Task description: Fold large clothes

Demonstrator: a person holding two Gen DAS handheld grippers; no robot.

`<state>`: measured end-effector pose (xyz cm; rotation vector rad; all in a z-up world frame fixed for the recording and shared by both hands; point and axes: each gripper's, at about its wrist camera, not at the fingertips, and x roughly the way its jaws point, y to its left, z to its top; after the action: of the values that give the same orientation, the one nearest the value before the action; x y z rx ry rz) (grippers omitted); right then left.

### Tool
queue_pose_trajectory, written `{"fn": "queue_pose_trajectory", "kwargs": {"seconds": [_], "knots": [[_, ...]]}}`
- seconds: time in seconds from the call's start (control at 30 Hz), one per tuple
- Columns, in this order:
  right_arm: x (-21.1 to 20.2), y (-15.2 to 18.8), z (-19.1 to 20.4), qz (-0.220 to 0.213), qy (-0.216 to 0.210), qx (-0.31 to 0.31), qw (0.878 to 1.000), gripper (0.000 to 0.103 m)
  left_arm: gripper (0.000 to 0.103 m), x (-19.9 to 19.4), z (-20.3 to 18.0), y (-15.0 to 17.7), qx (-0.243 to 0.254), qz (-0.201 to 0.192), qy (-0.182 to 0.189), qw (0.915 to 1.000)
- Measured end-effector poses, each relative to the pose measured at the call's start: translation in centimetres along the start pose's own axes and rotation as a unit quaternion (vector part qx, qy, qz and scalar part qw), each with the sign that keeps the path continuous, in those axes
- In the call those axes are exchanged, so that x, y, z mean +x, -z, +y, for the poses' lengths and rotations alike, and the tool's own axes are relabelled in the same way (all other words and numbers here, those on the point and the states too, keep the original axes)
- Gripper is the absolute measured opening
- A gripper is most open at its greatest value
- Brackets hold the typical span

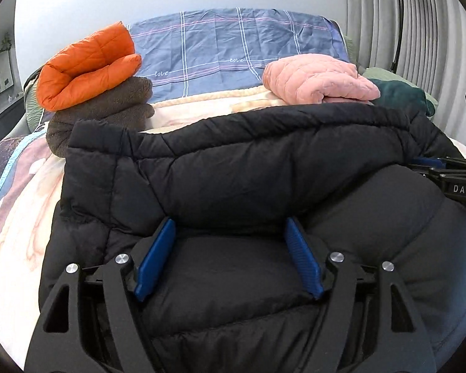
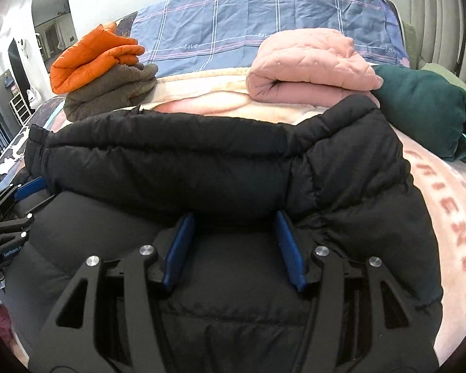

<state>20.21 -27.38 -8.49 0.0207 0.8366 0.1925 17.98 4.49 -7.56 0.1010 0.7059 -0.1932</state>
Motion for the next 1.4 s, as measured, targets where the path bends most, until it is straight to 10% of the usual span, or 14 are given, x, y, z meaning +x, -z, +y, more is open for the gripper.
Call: {"fn": "queue_pose_trajectory", "kwargs": {"seconds": [1.4], "knots": [[0.1,1.2,0.8,-0.028,0.017,-0.019,0.999,0.058,0.081,1.4,0.8,0.0,0.002,0.028,0.0,0.9996]]}}
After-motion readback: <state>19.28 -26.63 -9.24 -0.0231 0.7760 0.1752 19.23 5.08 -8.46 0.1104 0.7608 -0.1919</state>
